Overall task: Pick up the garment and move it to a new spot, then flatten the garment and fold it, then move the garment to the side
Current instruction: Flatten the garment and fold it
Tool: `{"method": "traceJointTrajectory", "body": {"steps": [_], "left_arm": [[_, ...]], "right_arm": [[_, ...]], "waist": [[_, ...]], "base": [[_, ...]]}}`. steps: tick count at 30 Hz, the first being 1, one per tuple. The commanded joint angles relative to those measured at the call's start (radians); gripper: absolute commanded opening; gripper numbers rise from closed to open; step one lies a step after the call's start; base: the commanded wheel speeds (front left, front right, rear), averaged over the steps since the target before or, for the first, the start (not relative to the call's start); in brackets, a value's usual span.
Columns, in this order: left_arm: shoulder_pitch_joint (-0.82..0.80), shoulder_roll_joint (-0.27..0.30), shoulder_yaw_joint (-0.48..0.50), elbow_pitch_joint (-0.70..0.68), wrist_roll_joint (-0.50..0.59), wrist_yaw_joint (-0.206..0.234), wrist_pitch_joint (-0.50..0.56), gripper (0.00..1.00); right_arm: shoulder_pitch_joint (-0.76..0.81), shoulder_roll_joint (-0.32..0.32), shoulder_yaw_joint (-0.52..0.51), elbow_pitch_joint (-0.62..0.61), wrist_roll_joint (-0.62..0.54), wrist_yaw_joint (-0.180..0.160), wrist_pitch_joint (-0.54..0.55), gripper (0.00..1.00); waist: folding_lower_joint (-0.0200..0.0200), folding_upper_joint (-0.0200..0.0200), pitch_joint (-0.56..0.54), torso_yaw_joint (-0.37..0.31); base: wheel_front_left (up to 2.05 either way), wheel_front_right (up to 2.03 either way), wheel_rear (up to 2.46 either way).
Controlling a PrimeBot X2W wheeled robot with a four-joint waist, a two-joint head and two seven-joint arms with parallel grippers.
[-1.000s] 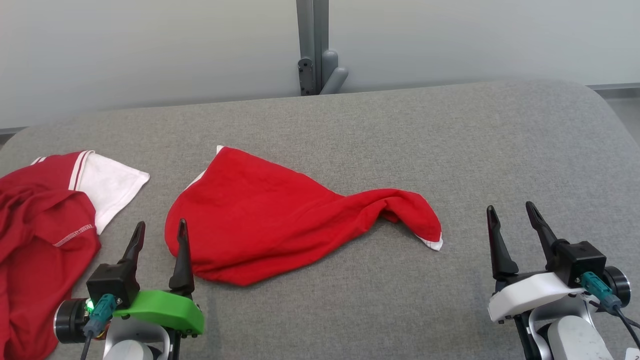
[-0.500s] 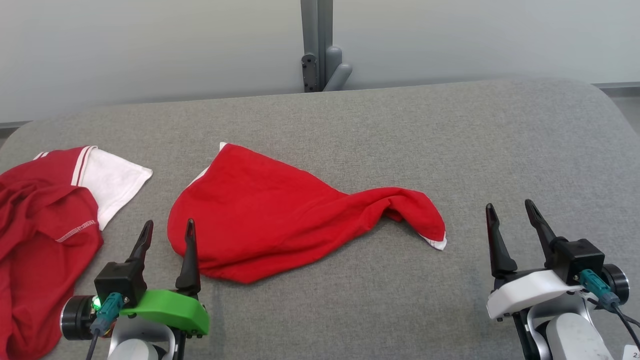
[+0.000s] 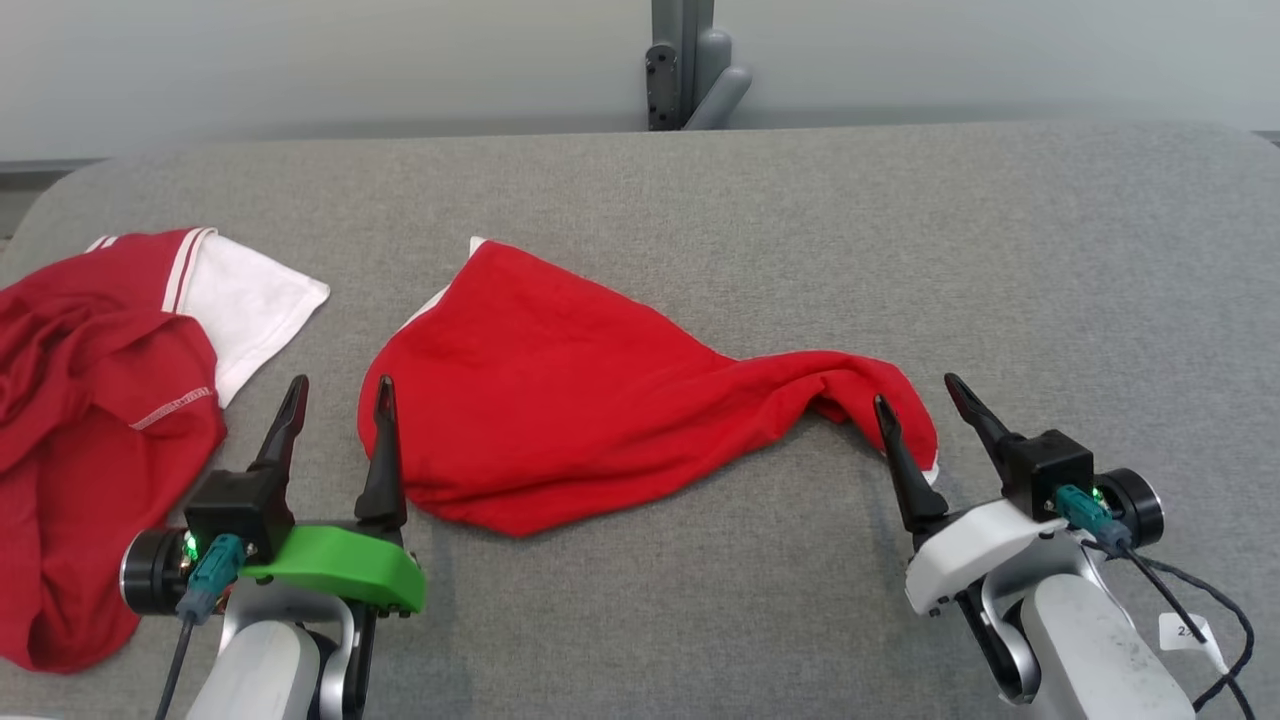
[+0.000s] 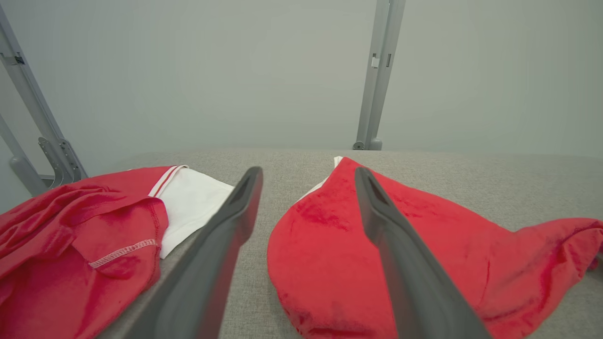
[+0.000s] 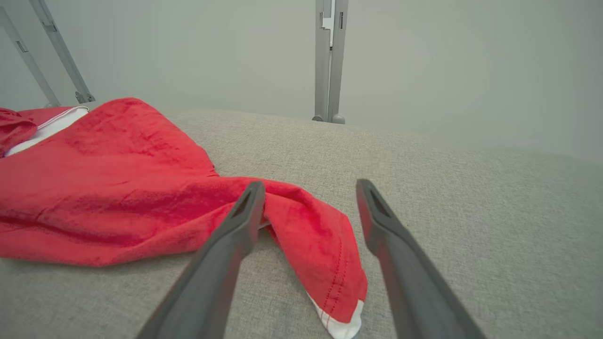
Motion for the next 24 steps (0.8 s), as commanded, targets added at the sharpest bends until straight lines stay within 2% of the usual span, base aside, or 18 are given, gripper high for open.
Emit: {"method": "traceJointTrajectory", "body": {"steps": [1, 6, 12, 13, 14, 15, 20, 24], "left_arm": [[-0.023, -0.002, -0.004, 0.001, 0.003, -0.005, -0.007, 1.0], [-0.063, -0.017, -0.01, 0.016, 0.009, -0.01, -0.02, 1.0], [-0.087, -0.024, -0.007, 0.033, 0.01, -0.01, -0.033, 1.0], [-0.089, -0.023, -0.005, 0.038, 0.009, -0.01, -0.035, 1.0], [-0.092, -0.023, -0.003, 0.042, 0.009, -0.011, -0.038, 1.0], [-0.095, -0.022, -0.002, 0.046, 0.009, -0.012, -0.039, 1.0], [-0.102, -0.022, 0.0, 0.061, 0.012, -0.013, -0.046, 1.0], [-0.081, -0.016, 0.01, 0.064, 0.007, -0.007, -0.049, 1.0]], "right_arm": [[-0.023, -0.014, -0.001, 0.026, -0.009, 0.0, -0.005, 1.0], [-0.071, -0.034, 0.011, 0.128, -0.03, 0.0, -0.013, 1.0], [-0.097, -0.045, 0.03, 0.222, -0.044, 0.0, -0.018, 1.0], [-0.101, -0.047, 0.034, 0.242, -0.046, 0.0, -0.018, 0.93], [-0.107, -0.047, 0.039, 0.259, -0.044, 0.0, -0.017, 0.43], [-0.111, -0.046, 0.044, 0.276, -0.037, 0.0, -0.015, 0.0], [-0.129, -0.057, 0.081, 0.3, -0.018, 0.0, -0.015, 0.0], [-0.135, -0.082, 0.171, 0.237, -0.004, 0.0, 0.011, 0.0]], "waist": [[0.0, 0.0, 0.048, 0.038], [0.0, 0.0, 0.104, 0.064], [0.0, 0.0, 0.136, 0.063], [0.0, 0.0, 0.139, 0.06], [0.0, 0.0, 0.14, 0.056], [0.0, 0.0, 0.141, 0.052], [0.0, 0.0, 0.129, 0.027], [0.0, 0.0, 0.11, -0.017]], "base": [[0.0, 0.0, 0.0], [0.0, 0.0, 0.0], [0.0, 0.0, 0.0], [0.0, 0.0, 0.0], [0.0, 0.0, 0.0], [0.0, 0.0, 0.0], [0.0, 0.0, 0.0], [0.0, 0.0, 0.0]]}}
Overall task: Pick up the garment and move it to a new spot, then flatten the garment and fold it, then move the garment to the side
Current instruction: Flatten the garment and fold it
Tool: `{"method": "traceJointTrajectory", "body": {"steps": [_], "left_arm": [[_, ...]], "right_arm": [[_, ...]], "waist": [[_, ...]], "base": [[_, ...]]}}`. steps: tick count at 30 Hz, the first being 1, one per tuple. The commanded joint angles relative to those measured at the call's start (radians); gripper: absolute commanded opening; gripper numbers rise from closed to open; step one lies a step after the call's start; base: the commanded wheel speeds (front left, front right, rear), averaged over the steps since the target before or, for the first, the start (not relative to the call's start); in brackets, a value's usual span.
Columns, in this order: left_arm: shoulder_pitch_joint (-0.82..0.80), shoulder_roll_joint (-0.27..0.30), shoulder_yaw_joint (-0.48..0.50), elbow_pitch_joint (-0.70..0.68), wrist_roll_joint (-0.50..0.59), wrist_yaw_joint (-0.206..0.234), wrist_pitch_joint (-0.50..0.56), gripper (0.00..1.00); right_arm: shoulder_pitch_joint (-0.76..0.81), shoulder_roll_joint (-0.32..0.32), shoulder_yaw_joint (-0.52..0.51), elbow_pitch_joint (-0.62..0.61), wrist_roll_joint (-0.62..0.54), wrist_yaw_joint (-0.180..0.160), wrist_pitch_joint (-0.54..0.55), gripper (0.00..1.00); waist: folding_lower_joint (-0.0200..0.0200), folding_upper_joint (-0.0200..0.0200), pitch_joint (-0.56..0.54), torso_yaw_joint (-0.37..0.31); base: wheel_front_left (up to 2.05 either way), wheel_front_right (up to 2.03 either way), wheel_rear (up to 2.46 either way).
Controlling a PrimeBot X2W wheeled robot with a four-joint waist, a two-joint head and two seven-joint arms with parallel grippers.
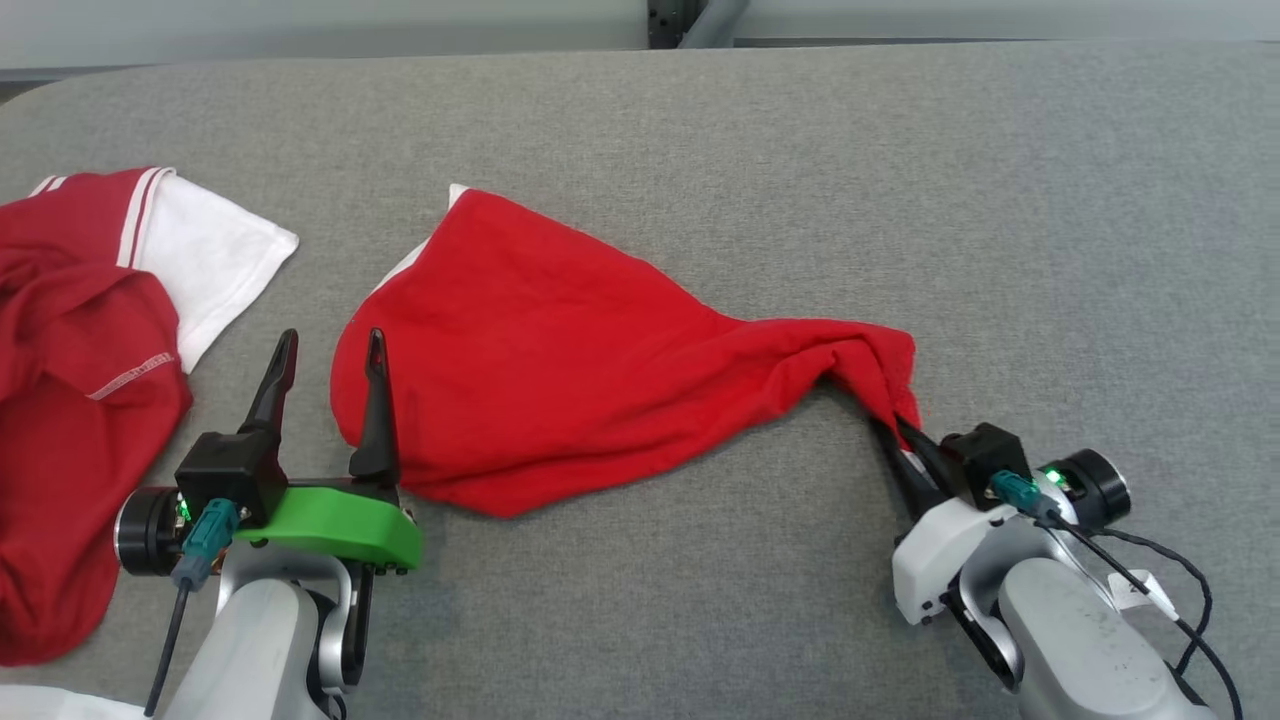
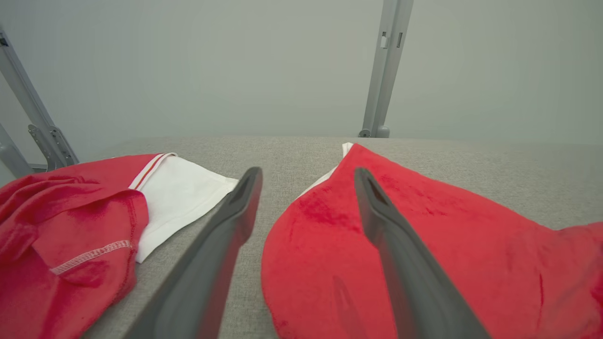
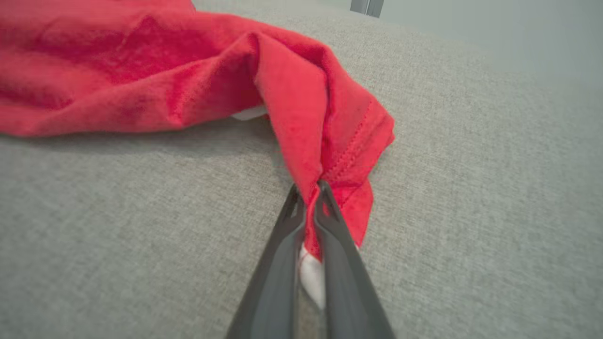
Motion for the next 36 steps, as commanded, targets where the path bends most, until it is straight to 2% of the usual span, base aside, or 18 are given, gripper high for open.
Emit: {"method": "traceJointTrajectory", "body": {"steps": [1, 5, 8, 13, 18, 24, 29, 32, 36], "left_arm": [[0.016, 0.008, 0.004, -0.001, -0.004, 0.004, -0.005, 1.0], [0.029, 0.018, 0.013, -0.007, -0.006, 0.01, -0.005, 1.0], [0.04, 0.03, 0.022, -0.013, -0.01, 0.016, -0.005, 1.0], [0.054, 0.041, 0.025, -0.029, -0.013, 0.025, 0.002, 1.0], [0.07, 0.053, 0.033, -0.052, -0.018, 0.035, 0.009, 1.0], [0.073, 0.063, 0.032, -0.073, -0.021, 0.039, 0.016, 1.0], [0.063, 0.061, 0.024, -0.081, -0.021, 0.04, 0.019, 1.0], [0.055, 0.058, 0.018, -0.082, -0.02, 0.037, 0.02, 1.0], [0.034, 0.048, 0.006, -0.08, -0.017, 0.029, 0.018, 1.0]], "right_arm": [[0.003, -0.019, 0.031, -0.033, 0.009, 0.0, 0.018, 0.0], [0.029, -0.071, 0.119, -0.159, 0.065, 0.0, 0.09, 0.0], [0.044, -0.122, 0.156, -0.297, 0.087, 0.0, 0.151, 0.0], [0.101, -0.204, 0.164, -0.556, 0.112, 0.0, 0.284, 0.0], [0.16, -0.262, 0.131, -0.808, 0.125, 0.0, 0.419, 0.0], [0.203, -0.273, -0.029, -1.03, 0.117, -0.001, 0.525, 0.0], [0.211, -0.243, -0.189, -1.154, 0.098, -0.001, 0.576, 0.0], [0.2, -0.241, -0.23, -1.17, 0.09, -0.001, 0.584, 0.0], [0.157, -0.243, -0.236, -1.115, 0.085, -0.001, 0.572, 0.0]], "waist": [[0.0, -0.0001, -0.018, -0.034], [0.0, -0.0001, -0.034, -0.072], [0.0, -0.0001, -0.041, -0.105], [0.0, -0.0001, -0.054, -0.145], [0.0, -0.0001, -0.058, -0.174], [0.0, -0.0001, -0.055, -0.185], [0.0, -0.0001, -0.045, -0.17], [0.0, -0.0001, -0.036, -0.158], [0.0, -0.0001, -0.011, -0.133]], "base": [[0.0, 0.0, 0.0], [0.0, 0.0, 0.0], [0.0, 0.0, 0.0], [0.0, 0.0, 0.0], [0.0, 0.0, 0.0], [0.0, 0.0, 0.0], [0.0, 0.0, 0.0], [0.0, 0.0, 0.0], [0.0, 0.0, 0.0]]}}
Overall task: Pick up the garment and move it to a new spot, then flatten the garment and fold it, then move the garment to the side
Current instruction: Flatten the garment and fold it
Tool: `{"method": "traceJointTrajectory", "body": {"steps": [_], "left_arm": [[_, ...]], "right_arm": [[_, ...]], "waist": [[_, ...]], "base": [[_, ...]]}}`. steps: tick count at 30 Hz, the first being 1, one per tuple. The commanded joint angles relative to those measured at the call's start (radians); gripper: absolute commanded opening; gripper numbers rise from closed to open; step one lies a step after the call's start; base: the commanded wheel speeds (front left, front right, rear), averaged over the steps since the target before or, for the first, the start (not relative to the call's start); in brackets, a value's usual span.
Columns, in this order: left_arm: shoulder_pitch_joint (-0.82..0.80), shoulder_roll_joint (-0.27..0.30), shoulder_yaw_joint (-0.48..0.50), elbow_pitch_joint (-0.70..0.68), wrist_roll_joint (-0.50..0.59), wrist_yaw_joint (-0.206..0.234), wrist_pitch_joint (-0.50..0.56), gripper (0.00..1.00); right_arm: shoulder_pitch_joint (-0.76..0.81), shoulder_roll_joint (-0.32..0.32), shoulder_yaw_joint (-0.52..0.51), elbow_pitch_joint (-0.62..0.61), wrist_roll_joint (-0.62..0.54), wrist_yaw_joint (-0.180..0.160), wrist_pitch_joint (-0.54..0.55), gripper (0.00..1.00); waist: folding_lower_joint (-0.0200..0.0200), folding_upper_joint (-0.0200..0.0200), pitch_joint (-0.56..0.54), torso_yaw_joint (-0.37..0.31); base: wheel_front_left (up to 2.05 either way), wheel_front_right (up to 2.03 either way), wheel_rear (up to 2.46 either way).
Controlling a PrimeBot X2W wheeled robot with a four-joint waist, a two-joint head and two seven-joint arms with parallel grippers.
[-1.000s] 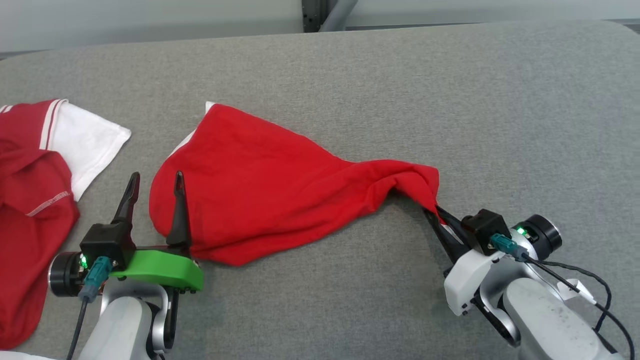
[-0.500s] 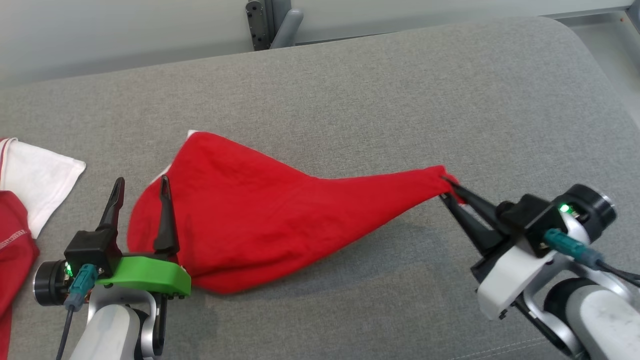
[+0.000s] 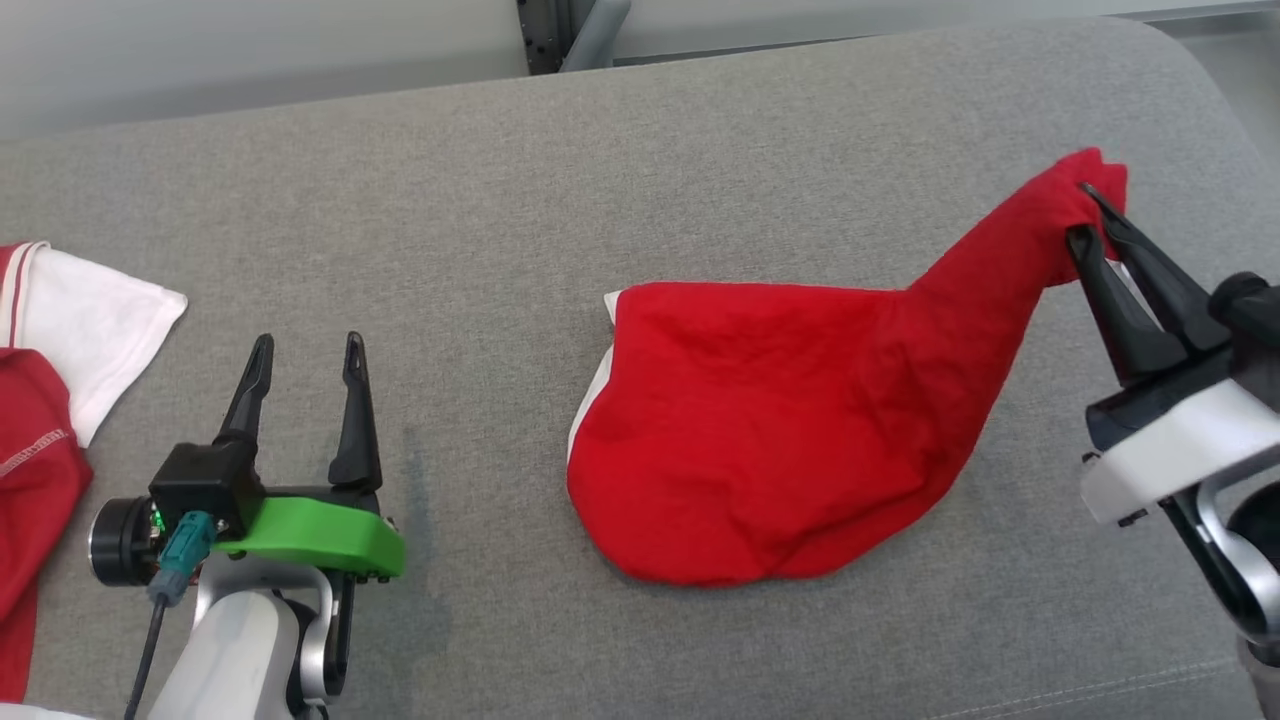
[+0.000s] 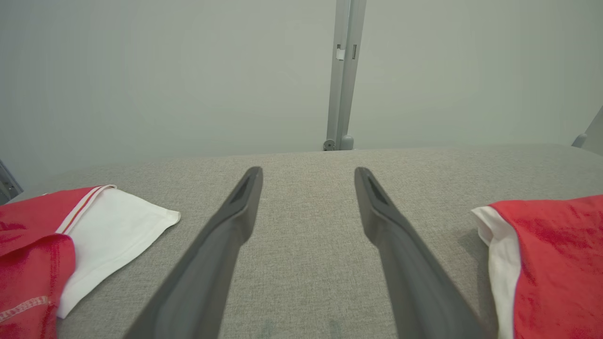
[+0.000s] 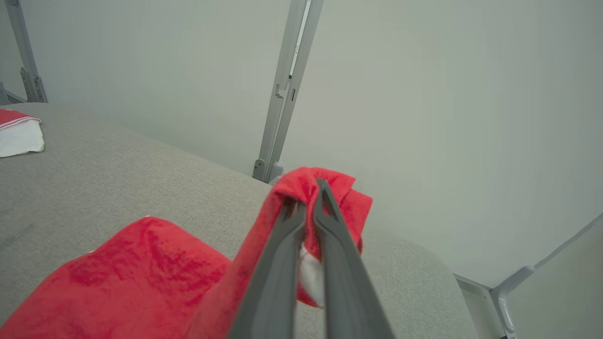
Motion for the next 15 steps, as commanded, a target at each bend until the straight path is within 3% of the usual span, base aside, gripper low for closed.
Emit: {"method": "traceJointTrajectory", "body": {"steps": [1, 8, 15], "left_arm": [[-0.018, -0.004, -0.003, 0.003, -0.002, -0.006, -0.002, 1.0], [-0.078, -0.036, -0.045, 0.032, 0.01, -0.032, -0.009, 1.0], [-0.106, -0.056, -0.065, 0.07, 0.014, -0.051, -0.019, 1.0]], "right_arm": [[-0.015, 0.006, 0.014, 0.025, 0.006, -0.001, -0.009, 0.0], [-0.12, 0.077, 0.195, 0.258, 0.037, -0.001, -0.091, 0.0], [-0.192, 0.218, 0.386, 0.476, 0.082, -0.001, -0.206, 0.0]], "waist": [[0.0, -0.0001, 0.023, 0.024], [0.0, -0.0001, 0.073, 0.094], [0.0, -0.0001, 0.094, 0.132]], "base": [[0.0, 0.0, 0.0], [0.0, 0.0, 0.0], [0.0, 0.0, 0.0]]}}
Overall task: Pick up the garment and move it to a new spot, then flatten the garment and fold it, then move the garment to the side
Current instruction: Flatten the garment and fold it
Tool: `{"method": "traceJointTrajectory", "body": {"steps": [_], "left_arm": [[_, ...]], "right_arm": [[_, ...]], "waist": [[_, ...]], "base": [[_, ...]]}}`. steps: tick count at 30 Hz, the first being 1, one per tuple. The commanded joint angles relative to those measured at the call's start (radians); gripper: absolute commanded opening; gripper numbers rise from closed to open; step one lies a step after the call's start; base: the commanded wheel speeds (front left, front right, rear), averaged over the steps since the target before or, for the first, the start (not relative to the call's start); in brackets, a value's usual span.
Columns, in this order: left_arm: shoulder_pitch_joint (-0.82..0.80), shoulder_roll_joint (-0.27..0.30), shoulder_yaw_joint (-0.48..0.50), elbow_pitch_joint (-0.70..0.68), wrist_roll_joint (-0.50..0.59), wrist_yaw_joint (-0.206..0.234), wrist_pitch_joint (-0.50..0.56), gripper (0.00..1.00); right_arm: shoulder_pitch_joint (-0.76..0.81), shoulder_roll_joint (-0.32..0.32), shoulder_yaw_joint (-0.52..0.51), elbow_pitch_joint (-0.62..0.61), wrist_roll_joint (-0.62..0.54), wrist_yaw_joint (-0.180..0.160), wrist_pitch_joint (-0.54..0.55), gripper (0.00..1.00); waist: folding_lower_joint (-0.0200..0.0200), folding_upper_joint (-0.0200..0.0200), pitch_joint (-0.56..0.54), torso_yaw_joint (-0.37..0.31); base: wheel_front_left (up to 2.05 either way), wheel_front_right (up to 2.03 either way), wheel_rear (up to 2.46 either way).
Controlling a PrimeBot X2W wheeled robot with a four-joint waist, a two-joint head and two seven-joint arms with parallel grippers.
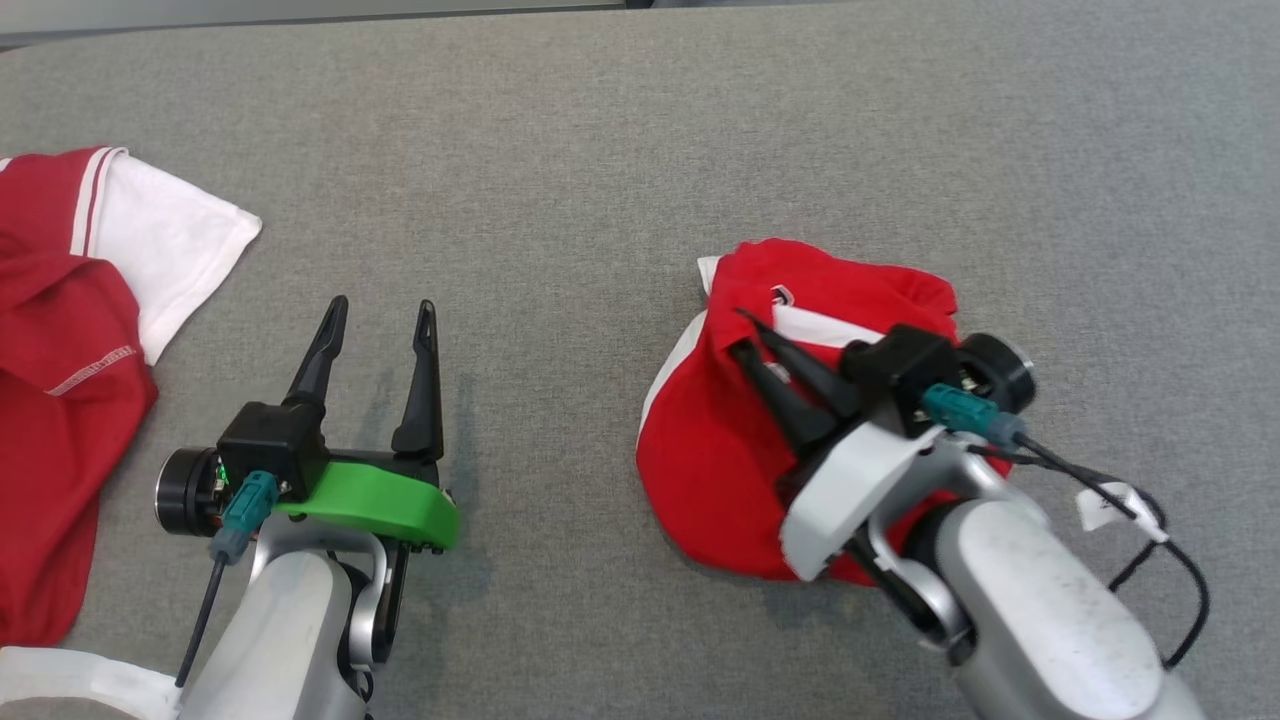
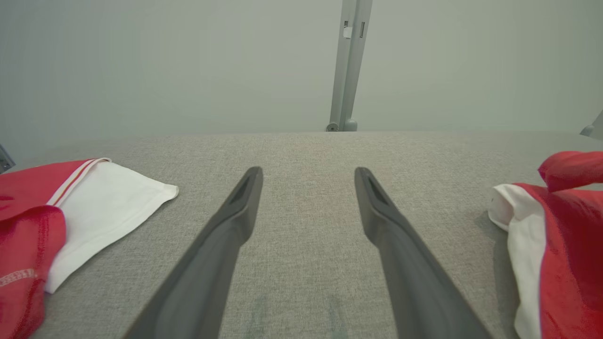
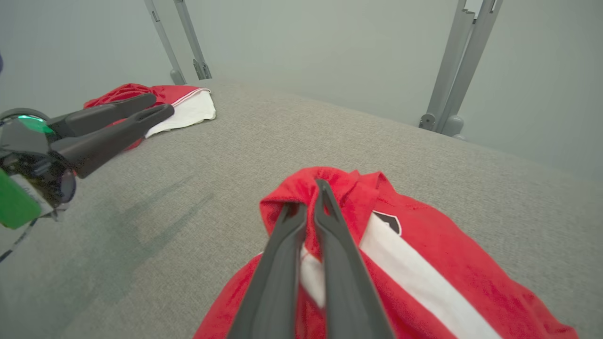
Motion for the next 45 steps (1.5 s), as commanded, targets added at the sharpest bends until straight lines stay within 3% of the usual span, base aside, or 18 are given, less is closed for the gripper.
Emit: {"method": "traceJointTrajectory", "body": {"steps": [1, 6, 12, 13, 14, 15, 26, 31, 39, 45], "left_arm": [[-0.012, 0.001, 0.001, 0.007, 0.002, -0.003, -0.006, 1.0], [-0.024, -0.004, -0.003, 0.024, 0.005, -0.011, -0.01, 1.0], [-0.024, -0.012, -0.007, 0.035, 0.01, -0.011, -0.012, 1.0], [-0.023, -0.013, -0.007, 0.037, 0.01, -0.011, -0.013, 1.0], [-0.022, -0.014, -0.007, 0.039, 0.01, -0.011, -0.013, 1.0], [-0.021, -0.014, -0.007, 0.041, 0.01, -0.011, -0.014, 1.0], [0.004, -0.005, 0.003, 0.052, 0.009, 0.0, -0.016, 1.0], [0.021, 0.004, 0.01, 0.047, 0.007, 0.008, -0.016, 1.0], [0.08, 0.021, 0.016, 0.045, -0.01, 0.022, -0.014, 1.0], [0.152, 0.034, 0.018, 0.027, -0.024, 0.037, -0.003, 1.0]], "right_arm": [[-0.016, 0.029, 0.024, 0.025, 0.018, 0.0, -0.022, 0.0], [-0.049, 0.12, 0.141, 0.152, 0.042, 0.0, -0.121, 0.0], [-0.072, 0.148, 0.254, 0.31, 0.082, 0.0, -0.214, 0.0], [-0.077, 0.149, 0.263, 0.334, 0.078, 0.0, -0.228, 0.19], [-0.082, 0.151, 0.27, 0.353, 0.078, 0.0, -0.246, 0.77], [-0.085, 0.152, 0.272, 0.36, 0.089, 0.0, -0.266, 1.0], [-0.063, 0.137, 0.163, 0.299, 0.015, 0.0, -0.365, 1.0], [0.007, 0.101, -0.008, 0.214, -0.031, 0.0, -0.346, 1.0], [0.156, 0.097, -0.369, 0.137, -0.097, 0.0, -0.31, 1.0], [0.263, 0.106, -0.486, 0.092, -0.11, 0.0, -0.284, 1.0]], "waist": [[0.0, 0.0, 0.013, 0.018], [0.0, 0.0, 0.01, 0.033], [0.0, 0.0, 0.01, 0.043], [0.0, 0.0, 0.01, 0.042], [0.0, 0.0, 0.009, 0.042], [0.0, 0.0, 0.008, 0.041], [0.0, 0.0, -0.03, 0.002], [0.0, 0.0, -0.05, -0.022], [0.0, 0.0, -0.123, -0.053], [0.0, 0.0, -0.179, -0.059]], "base": [[0.0, 0.0, 0.0], [0.0, 0.0, 0.0], [0.0, 0.0, 0.0], [0.0, 0.0, 0.0], [0.0, 0.0, 0.0], [0.0, 0.0, 0.0], [0.0, 0.0, 0.0], [0.0, 0.0, 0.0], [0.0, 0.0, 0.0], [0.0, 0.0, 0.0]]}}
